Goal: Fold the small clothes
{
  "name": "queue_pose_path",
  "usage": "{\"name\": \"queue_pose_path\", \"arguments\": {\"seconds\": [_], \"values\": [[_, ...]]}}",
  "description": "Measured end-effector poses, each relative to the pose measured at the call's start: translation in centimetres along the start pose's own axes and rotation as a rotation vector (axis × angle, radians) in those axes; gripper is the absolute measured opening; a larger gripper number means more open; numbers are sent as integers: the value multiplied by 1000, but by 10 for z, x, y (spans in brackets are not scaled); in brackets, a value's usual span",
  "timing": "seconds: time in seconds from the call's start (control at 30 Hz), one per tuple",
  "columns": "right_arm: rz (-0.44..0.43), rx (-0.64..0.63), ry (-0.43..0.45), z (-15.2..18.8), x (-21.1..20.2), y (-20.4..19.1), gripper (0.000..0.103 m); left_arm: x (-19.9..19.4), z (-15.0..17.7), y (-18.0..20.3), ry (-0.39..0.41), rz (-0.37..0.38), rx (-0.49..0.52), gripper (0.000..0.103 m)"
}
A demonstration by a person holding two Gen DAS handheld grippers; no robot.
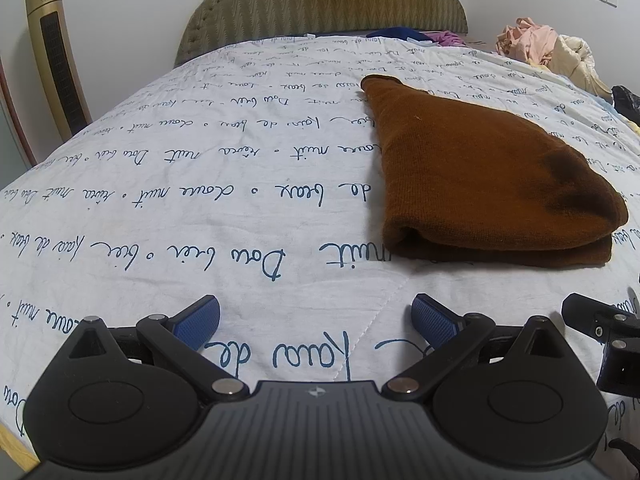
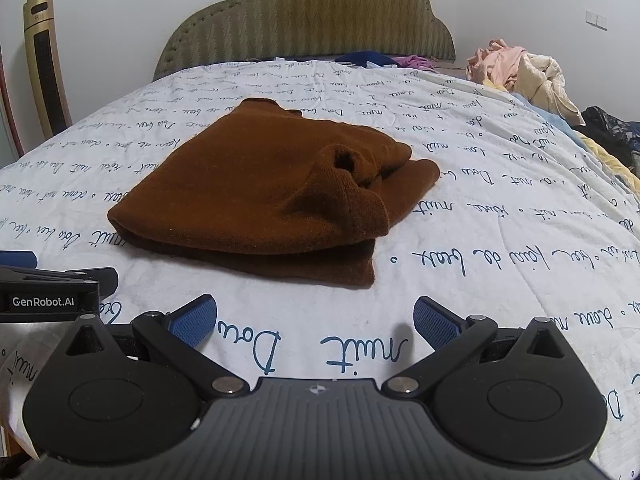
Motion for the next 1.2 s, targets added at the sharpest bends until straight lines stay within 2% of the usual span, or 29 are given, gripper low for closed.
{"name": "queue_pose_path", "arguments": {"seconds": [1.2], "values": [[-9, 11, -6, 0, 1, -1, 103, 0, 1, 0, 0, -8, 1, 103]]}}
Point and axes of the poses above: each gripper's, at about its wrist camera, not at the fingertips, and x roughly the way its jaws point, y to its right, z to its underside, the point moved 3 cm from there along x, roughly the way its jaws point, and after that the axes turned 6 degrees about z, right-handed, at the moved point
